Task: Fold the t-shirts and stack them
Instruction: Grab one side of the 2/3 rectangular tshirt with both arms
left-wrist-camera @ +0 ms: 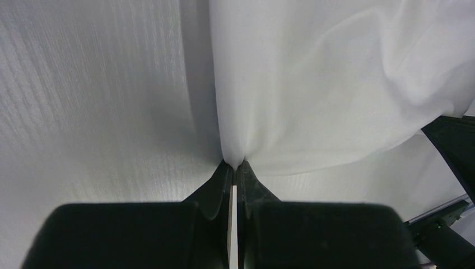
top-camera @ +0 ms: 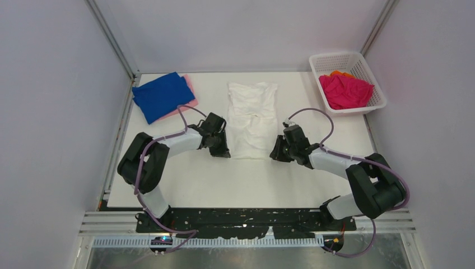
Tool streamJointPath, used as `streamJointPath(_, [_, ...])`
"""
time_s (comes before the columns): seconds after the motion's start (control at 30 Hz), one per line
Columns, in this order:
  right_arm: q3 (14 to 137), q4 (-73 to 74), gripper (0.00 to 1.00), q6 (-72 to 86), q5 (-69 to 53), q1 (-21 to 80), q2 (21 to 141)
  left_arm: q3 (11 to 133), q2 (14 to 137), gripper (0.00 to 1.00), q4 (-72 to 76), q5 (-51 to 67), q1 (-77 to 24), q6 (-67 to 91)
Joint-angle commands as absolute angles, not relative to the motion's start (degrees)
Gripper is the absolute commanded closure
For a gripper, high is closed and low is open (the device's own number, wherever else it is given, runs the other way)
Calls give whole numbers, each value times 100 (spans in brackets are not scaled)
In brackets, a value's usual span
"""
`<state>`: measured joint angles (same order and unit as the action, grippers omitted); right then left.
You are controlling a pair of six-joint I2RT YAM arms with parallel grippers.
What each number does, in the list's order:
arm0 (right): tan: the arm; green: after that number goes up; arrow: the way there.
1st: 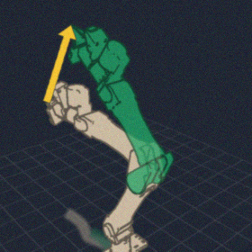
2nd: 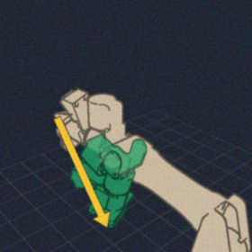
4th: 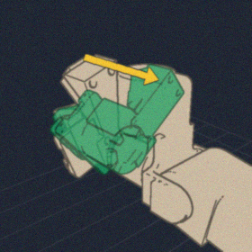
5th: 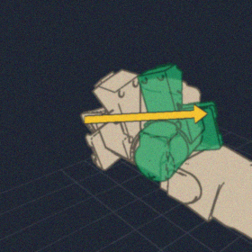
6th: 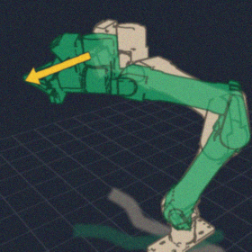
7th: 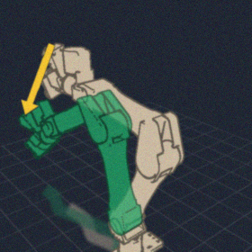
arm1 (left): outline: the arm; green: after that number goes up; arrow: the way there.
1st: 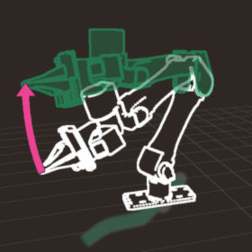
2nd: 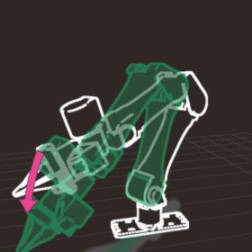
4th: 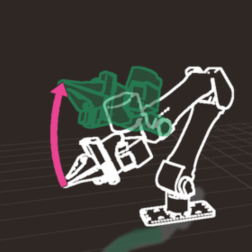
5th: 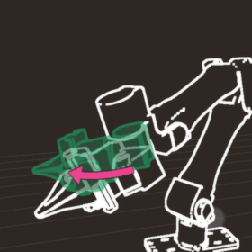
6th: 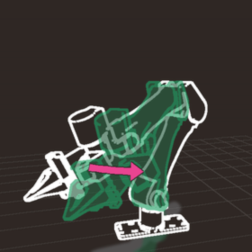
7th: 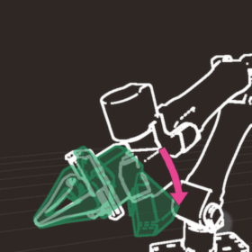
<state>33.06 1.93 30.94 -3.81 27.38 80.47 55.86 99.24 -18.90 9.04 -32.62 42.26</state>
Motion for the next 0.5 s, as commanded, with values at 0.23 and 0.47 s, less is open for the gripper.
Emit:
streamJointPath(0.23, [3203, 893, 95, 3003, -474, 2948, 7606, 4902, 9121, 100, -2039, 537, -3396, 4241])
streamJointPath(0.47, [2801, 2174, 95, 2812, -1908, 3385, 6195, 3726, 7242, 100, -2706, 236, -3997, 4456])
